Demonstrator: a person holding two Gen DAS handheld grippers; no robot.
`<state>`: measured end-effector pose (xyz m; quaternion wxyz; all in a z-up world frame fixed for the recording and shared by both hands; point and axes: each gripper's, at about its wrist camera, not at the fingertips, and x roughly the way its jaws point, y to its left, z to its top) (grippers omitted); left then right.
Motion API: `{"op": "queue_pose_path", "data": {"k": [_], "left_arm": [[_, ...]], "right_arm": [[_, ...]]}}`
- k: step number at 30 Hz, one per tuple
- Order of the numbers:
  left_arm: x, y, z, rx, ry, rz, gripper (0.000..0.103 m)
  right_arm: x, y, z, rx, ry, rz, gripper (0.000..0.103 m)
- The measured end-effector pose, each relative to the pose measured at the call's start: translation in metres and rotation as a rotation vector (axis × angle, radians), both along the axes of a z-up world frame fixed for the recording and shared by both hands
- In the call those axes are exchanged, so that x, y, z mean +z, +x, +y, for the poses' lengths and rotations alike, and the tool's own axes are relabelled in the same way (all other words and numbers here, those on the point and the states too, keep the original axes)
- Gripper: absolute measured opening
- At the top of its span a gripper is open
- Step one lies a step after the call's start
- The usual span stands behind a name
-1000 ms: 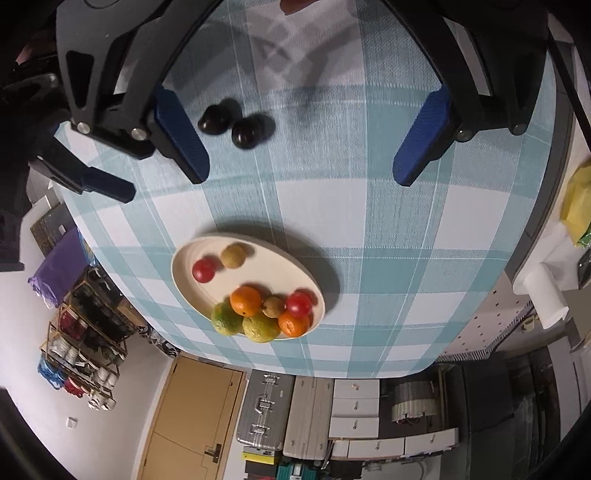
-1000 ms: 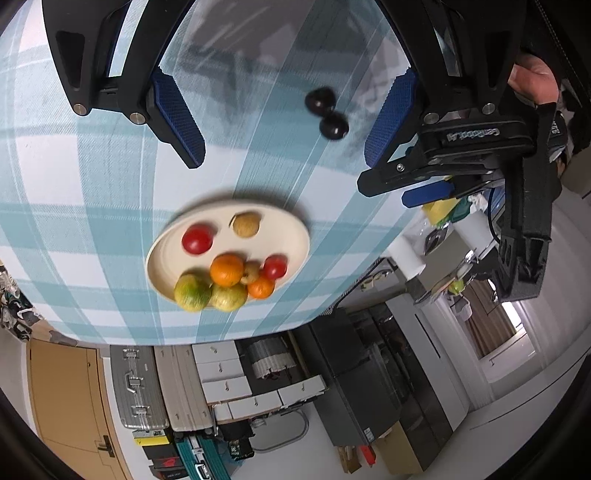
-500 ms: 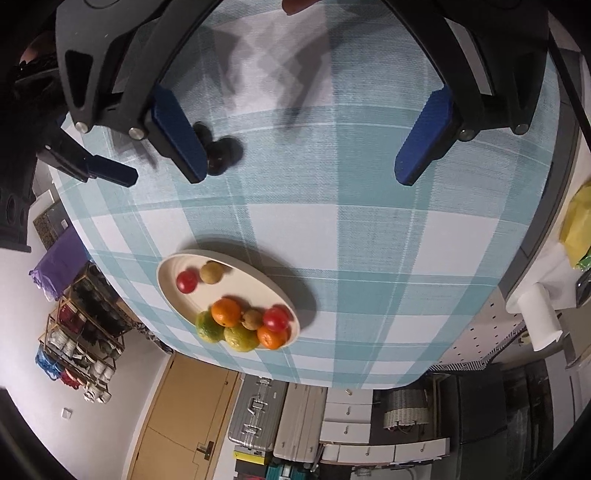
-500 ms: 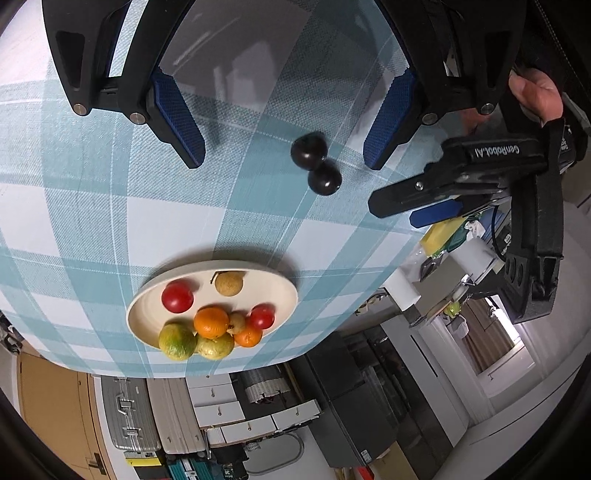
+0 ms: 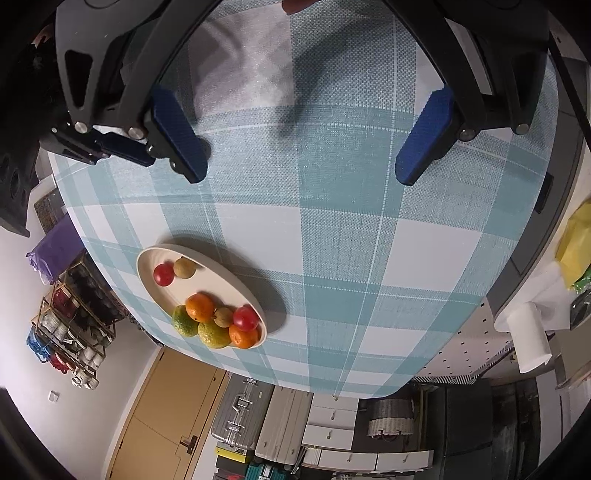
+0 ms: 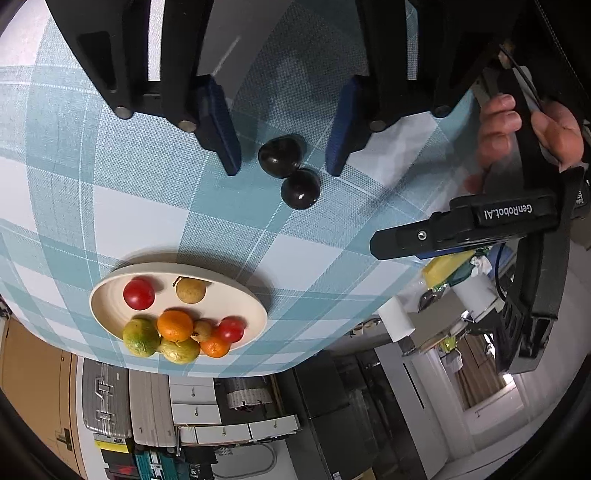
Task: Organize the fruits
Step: 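Withdraw both tools and move toward the two dark plums, then grasp a dark plum with the left tool while the right tool grasps the other plum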
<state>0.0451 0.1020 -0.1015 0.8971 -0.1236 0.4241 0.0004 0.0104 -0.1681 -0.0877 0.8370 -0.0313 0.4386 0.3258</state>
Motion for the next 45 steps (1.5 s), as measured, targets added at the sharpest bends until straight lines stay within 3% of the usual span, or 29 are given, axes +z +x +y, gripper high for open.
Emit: {"op": "queue_pose_path", "data": {"k": [4, 20, 25, 37, 39, 41, 45], "left_arm": [[-0.001, 0.000, 0.000, -0.003, -0.001, 0.000, 0.101], [-0.005, 0.006, -0.043, -0.104, 0.027, 0.043, 0.102], [-0.010, 0.015, -0.056, -0.118, 0.004, 0.071, 0.102], [-0.015, 0.028, -0.084, -0.155, 0.053, 0.095, 0.101], [-0.016, 0.029, -0.086, -0.156, 0.069, 0.104, 0.097], [-0.019, 0.030, -0.088, -0.170, 0.077, 0.120, 0.082], [-0.017, 0.029, -0.089, -0.194, 0.061, 0.117, 0.069]], "right_arm": [[-0.004, 0.002, 0.004, 0.007, -0.016, 0.014, 0.025], [0.016, 0.014, -0.041, -0.101, 0.069, -0.004, 0.024], [0.020, 0.015, -0.058, -0.127, 0.110, -0.018, 0.024], [0.014, 0.023, -0.094, -0.189, 0.158, 0.003, 0.024], [0.013, 0.024, -0.097, -0.191, 0.163, 0.006, 0.024], [0.013, 0.025, -0.098, -0.189, 0.167, 0.007, 0.025], [0.011, 0.025, -0.099, -0.176, 0.180, 0.012, 0.025]]}}
